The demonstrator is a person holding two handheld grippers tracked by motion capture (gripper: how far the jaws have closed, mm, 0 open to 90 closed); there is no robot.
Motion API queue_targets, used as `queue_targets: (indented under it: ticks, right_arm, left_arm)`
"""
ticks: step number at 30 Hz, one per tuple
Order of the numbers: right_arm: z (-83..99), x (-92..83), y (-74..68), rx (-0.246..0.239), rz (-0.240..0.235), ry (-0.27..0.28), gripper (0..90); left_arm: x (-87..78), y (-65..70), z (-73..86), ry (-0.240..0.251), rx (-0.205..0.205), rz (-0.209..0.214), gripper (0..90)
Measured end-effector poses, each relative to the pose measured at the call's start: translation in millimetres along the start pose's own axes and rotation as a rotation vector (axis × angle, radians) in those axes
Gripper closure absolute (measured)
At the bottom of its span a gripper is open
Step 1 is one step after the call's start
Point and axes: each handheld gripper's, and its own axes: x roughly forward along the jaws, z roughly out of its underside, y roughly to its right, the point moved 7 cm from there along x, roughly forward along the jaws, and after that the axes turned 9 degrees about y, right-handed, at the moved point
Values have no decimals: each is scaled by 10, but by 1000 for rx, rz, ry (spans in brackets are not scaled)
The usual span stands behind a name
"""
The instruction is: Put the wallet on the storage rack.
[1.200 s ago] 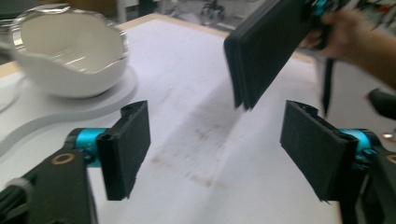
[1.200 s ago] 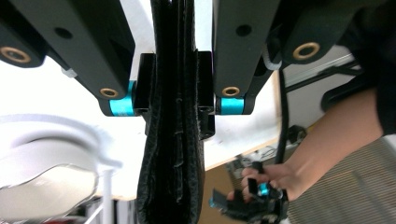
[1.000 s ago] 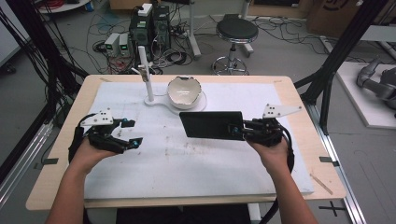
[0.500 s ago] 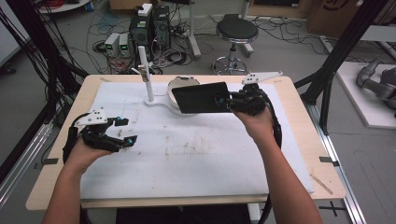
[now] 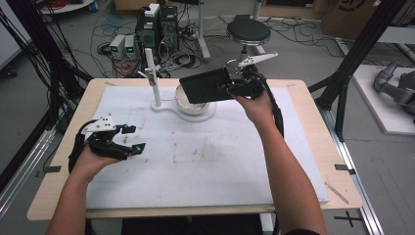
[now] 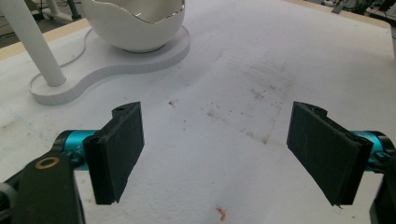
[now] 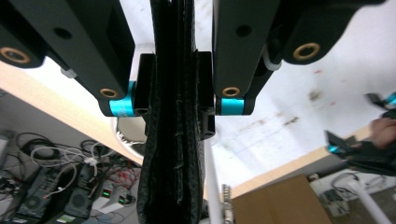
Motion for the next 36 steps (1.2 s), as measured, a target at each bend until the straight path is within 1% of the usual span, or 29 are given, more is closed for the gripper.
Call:
queue_targets:
  ticks: [1, 2, 3, 4, 6, 7, 8, 9, 11, 12, 14, 16, 20, 22, 26, 28, 29, 30, 31, 35, 36]
  right_arm:
    - [-11, 96, 54, 6, 6, -19, 770]
    - [-11, 96, 54, 6, 6, -19, 770]
    - [14, 187, 112, 18, 15, -35, 770]
    - [14, 187, 112, 18, 15, -35, 770]
    - [76, 276, 169, 27, 25, -65, 769]
    - [76, 276, 169, 27, 25, -65, 769]
    - [101, 305, 184, 30, 30, -76, 769]
    - [142, 352, 198, 34, 31, -100, 769]
    - [155, 373, 200, 35, 31, -108, 769]
    - [176, 424, 201, 37, 21, -114, 768]
    - [187, 445, 204, 39, 23, -121, 768]
    - [211, 507, 197, 41, 18, -130, 768]
    - [218, 546, 198, 37, 22, -129, 768]
    - [232, 535, 229, 52, 26, -138, 768]
    - [227, 540, 233, 52, 30, -143, 769]
    - [216, 547, 240, 53, 37, -159, 769]
    - [216, 547, 240, 53, 37, -159, 769]
    - [206, 549, 242, 53, 45, -175, 770]
    - [203, 553, 243, 56, 49, -179, 770]
    - [200, 557, 253, 58, 56, -185, 770]
    - [196, 557, 255, 46, 58, -191, 770]
  left_arm:
    - [10, 4, 7, -4, 3, 4, 190]
    - [23, 9, 13, -6, 2, 5, 190]
    - [36, 15, 19, -9, 0, 9, 190]
    - [42, 16, 20, -10, 1, 8, 190]
    - [51, 25, 18, -7, 1, 15, 190]
    - [51, 28, 14, -4, 0, 17, 190]
    - [48, 26, 12, -3, 4, 19, 190]
    - [50, 24, 13, -1, 0, 17, 190]
    - [59, 20, 20, -6, 5, 16, 190]
    - [74, 24, 30, -12, 5, 16, 190]
    - [106, 38, 46, -15, 1, 20, 190]
    - [126, 51, 54, -18, 2, 27, 190]
    - [133, 63, 46, -14, 4, 30, 190]
    - [131, 60, 46, -16, 5, 26, 190]
    - [139, 69, 45, -13, 1, 28, 190]
    - [146, 70, 49, -20, 8, 29, 190]
    - [146, 70, 49, -20, 8, 29, 190]
    - [152, 75, 49, -18, 2, 27, 190]
    - [157, 81, 45, -13, -2, 28, 190]
    - [154, 80, 46, -16, 3, 28, 190]
    - [157, 82, 46, -15, 1, 29, 190]
